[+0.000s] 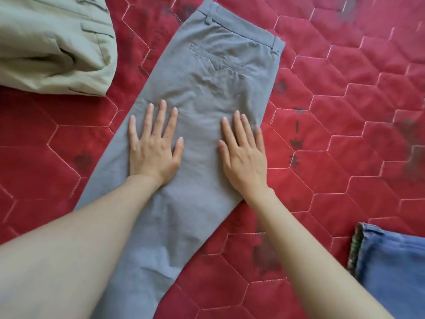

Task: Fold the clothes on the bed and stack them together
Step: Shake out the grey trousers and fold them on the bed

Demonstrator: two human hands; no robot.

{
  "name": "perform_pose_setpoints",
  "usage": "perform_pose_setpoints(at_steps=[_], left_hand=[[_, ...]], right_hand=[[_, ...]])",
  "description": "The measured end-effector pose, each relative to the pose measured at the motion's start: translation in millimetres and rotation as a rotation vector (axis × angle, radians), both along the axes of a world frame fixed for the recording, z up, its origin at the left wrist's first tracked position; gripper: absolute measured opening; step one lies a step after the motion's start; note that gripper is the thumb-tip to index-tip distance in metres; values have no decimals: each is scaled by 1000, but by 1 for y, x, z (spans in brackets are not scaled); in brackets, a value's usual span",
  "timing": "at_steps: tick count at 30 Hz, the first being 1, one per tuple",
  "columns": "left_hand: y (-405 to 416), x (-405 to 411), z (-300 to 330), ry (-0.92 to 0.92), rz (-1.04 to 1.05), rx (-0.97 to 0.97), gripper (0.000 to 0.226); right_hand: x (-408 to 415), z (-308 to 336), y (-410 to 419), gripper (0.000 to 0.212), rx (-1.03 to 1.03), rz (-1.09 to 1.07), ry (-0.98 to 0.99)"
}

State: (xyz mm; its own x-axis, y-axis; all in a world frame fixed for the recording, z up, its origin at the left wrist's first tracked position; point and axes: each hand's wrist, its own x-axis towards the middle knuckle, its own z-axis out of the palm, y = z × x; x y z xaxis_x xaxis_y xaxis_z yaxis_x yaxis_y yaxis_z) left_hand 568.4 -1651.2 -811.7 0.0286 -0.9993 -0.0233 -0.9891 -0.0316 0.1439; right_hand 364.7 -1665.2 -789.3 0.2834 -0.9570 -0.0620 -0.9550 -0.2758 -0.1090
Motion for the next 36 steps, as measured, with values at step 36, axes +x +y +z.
perform_pose_setpoints(at_steps=[36], left_hand=[[70,-12,2,13,-121,45,60]], right_hand=[[-33,49,92,38,-58,-805,-549]])
